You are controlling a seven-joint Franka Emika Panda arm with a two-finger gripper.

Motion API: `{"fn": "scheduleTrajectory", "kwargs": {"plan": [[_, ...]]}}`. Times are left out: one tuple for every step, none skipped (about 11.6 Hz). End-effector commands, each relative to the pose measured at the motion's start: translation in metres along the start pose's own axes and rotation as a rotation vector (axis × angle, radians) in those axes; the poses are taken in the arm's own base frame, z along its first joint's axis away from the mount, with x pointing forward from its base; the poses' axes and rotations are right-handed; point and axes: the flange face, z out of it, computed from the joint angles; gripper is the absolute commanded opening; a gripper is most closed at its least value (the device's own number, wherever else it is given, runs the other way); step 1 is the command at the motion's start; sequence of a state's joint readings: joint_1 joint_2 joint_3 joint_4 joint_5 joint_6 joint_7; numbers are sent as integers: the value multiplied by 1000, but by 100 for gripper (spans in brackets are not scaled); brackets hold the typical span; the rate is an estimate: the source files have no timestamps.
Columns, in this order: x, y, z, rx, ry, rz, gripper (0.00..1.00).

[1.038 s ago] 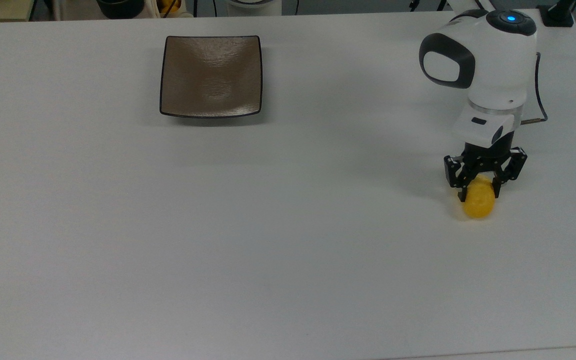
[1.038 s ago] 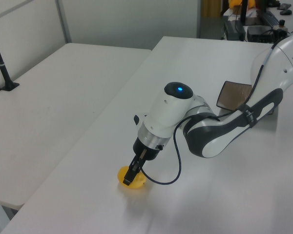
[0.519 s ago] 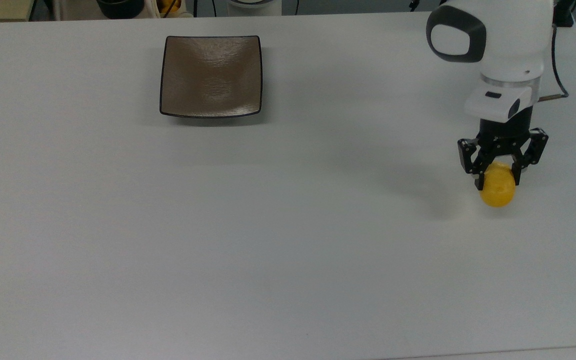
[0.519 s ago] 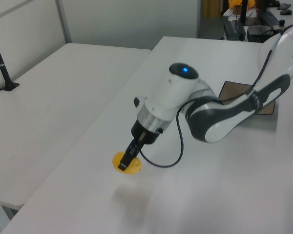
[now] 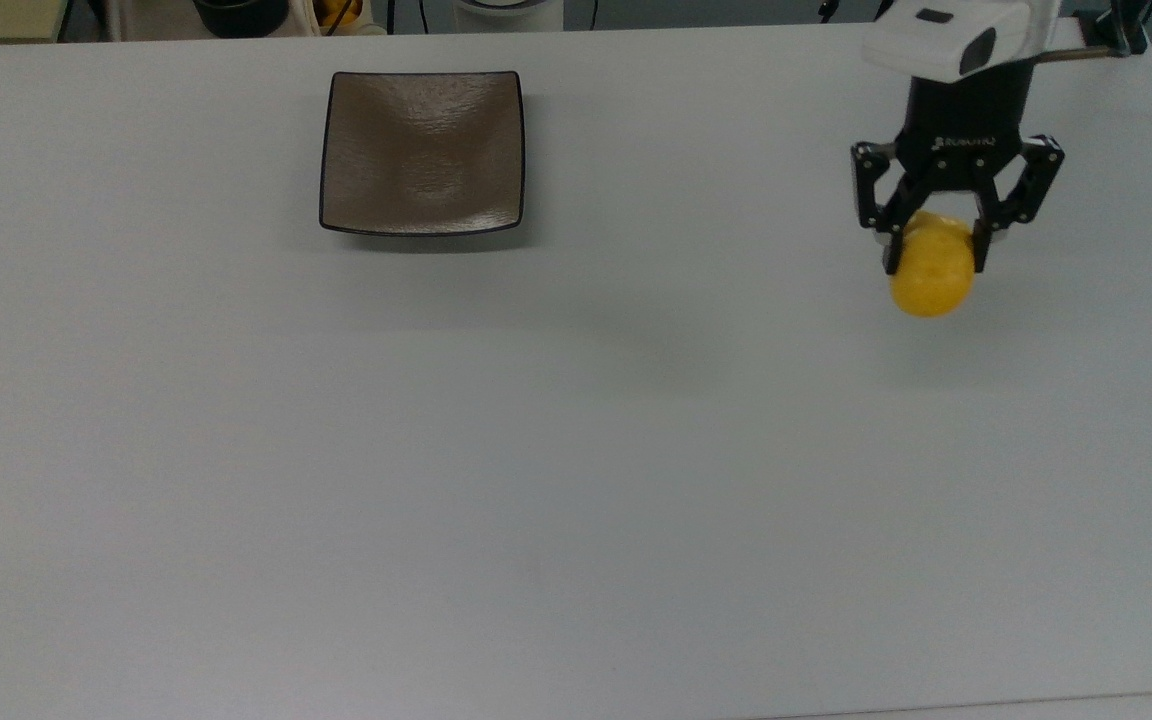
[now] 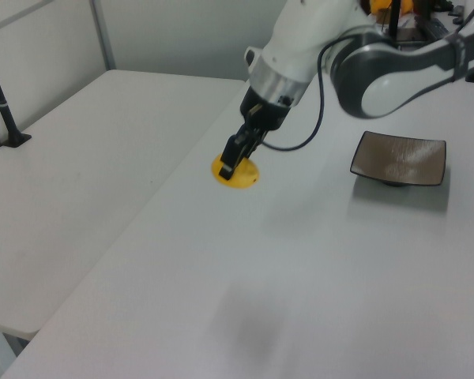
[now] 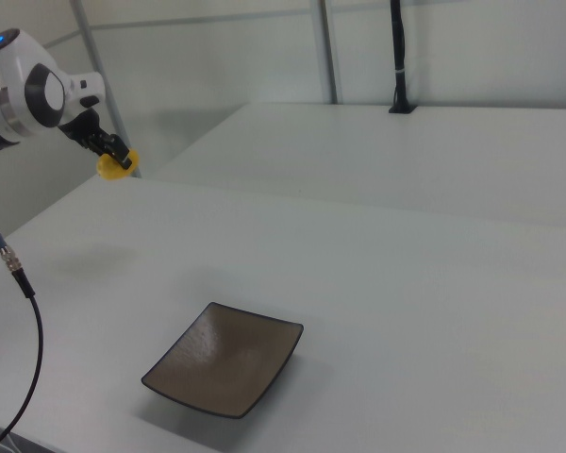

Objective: Put potatoes on a ceramic plate
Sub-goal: 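Carry the potato over the brown plate and lower it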

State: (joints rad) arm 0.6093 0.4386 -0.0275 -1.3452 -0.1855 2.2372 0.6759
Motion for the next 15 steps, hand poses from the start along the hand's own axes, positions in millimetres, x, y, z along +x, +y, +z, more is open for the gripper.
{"fn": "scheduleTrajectory", "kwargs": {"plan": [[-3, 61, -64, -24, -128, 62, 24], [-1, 84, -86, -23, -176, 51, 24], [-3, 106, -109, -21, -217, 32, 24], [-9, 127, -124, -18, -263, 2, 24], [-14, 149, -137, -8, -317, -22, 24], [-20, 169, -149, 8, -376, -60, 24], [-28, 187, -161, 29, -437, -107, 24], [-36, 208, -169, 40, -484, -150, 24], [-45, 227, -177, 48, -525, -174, 24], [-52, 247, -180, 49, -557, -189, 24], [-58, 270, -186, 60, -563, -214, 24], [-71, 290, -183, 69, -573, -233, 24], [-79, 308, -174, 60, -591, -206, 24], [-81, 326, -166, 48, -603, -180, 24], [-81, 346, -157, 40, -588, -137, 24]]}}
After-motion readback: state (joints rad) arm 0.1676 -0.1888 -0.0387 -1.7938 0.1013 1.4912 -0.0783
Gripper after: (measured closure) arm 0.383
